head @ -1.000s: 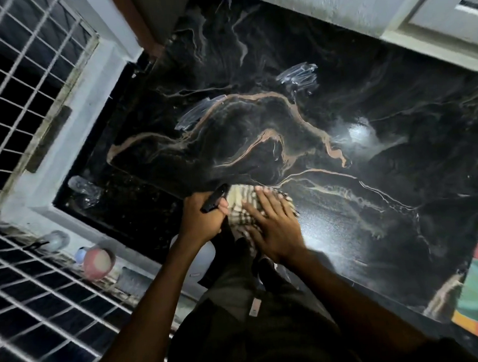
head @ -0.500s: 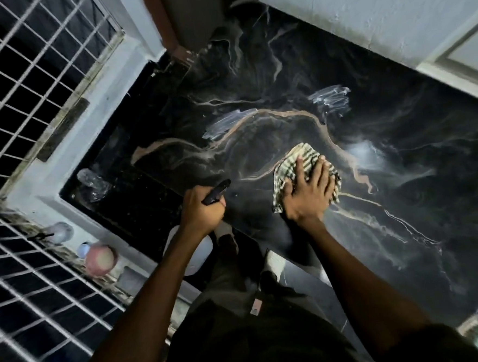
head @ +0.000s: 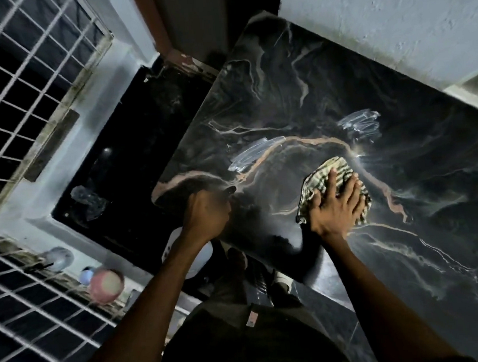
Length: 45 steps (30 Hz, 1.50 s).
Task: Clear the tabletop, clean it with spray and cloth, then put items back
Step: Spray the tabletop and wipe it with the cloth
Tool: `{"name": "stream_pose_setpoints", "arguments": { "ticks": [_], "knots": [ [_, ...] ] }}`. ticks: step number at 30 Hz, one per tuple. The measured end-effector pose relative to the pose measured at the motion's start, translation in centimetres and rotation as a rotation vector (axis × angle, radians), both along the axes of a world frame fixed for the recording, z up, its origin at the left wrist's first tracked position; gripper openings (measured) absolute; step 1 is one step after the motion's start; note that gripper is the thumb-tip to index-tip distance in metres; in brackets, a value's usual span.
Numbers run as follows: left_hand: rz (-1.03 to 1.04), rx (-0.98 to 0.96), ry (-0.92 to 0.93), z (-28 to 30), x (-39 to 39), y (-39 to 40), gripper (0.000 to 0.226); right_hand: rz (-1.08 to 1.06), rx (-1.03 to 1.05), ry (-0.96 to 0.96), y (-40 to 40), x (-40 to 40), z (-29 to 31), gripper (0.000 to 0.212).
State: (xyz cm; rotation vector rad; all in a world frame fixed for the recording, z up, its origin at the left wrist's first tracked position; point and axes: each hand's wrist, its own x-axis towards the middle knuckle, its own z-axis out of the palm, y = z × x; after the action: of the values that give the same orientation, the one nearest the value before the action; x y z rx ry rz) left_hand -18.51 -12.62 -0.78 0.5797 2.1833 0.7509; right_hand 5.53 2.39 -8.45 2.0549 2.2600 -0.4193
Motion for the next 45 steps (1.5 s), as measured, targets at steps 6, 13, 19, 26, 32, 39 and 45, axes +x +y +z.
{"name": "stream_pose_setpoints", "arguments": {
  "ticks": [6, 13, 19, 26, 32, 39, 45],
  "knots": [
    [0.039, 0.035, -0.063, -0.5, -5.1, -0.8, 0.013, -0.079, -0.030, 0.006, 4.4, -9.3, 0.2, 0.076],
    [0.123, 0.184, -0.004, -0.6, -9.0, -3.5, 0.030, 0.573, -0.019, 0.103, -7.0, -19.2, 0.2, 0.068],
    [0.182, 0.154, -0.033, -1.2, -9.6, -5.1, 0.036, 0.885, -0.082, 0.109, -4.9, -14.4, 0.1, 0.063],
    [0.290, 0.160, -0.032, -2.4, -8.4, -7.3, 0.039, 0.116, -0.013, 0.032, 6.3, -19.4, 1.8, 0.072],
    [0.316, 0.179, -0.042, -2.6, -7.0, -7.9, 0.020, 0.963, -0.078, 0.154, -10.2, -20.6, 1.0, 0.063],
    [0.361, 0.168, -0.033, -2.8, -6.4, -6.7, 0.034, 1.013, -0.044, 0.089, 5.0, -18.0, 1.2, 0.067],
    [0.431, 0.195, -0.035, -2.6, -5.9, -5.9, 0.031, 0.458, -0.009, 0.033, 7.3, -26.6, 2.0, 0.070]
  ]
}}
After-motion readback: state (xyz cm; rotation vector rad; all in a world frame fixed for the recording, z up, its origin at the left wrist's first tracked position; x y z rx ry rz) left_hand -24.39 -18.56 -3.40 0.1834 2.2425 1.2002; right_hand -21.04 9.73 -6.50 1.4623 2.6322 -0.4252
